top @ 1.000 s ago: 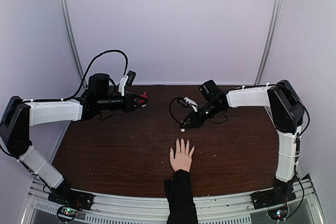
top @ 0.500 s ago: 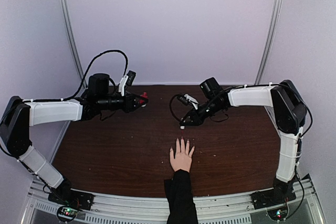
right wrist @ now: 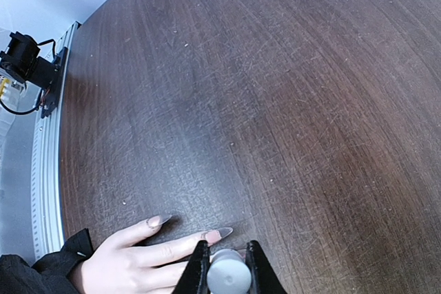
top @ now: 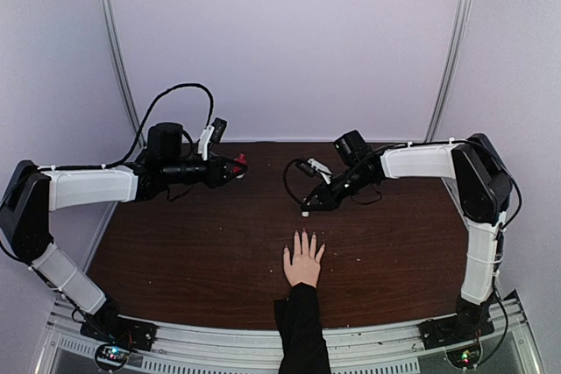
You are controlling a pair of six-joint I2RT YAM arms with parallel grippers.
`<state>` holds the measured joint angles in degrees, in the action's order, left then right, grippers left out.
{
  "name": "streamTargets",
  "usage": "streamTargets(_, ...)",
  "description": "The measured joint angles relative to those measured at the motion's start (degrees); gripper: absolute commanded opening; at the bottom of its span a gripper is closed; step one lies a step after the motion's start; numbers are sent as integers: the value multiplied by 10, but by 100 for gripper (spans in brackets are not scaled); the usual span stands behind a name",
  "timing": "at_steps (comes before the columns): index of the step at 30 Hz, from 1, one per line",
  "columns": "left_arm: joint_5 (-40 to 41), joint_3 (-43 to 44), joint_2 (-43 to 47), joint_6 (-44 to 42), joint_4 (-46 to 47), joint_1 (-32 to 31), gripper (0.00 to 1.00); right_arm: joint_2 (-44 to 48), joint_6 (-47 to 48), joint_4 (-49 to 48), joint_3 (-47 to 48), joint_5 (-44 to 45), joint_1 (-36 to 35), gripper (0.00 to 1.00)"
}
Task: Paint the nails
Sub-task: Paint the hand on the nail.
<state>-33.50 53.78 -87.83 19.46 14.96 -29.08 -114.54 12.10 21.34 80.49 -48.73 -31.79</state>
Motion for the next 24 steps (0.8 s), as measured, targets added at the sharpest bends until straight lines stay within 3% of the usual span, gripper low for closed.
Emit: streamTargets(24, 0, 0, 0, 0, 0, 0, 0, -13, 0, 3, 0, 10, 0, 0)
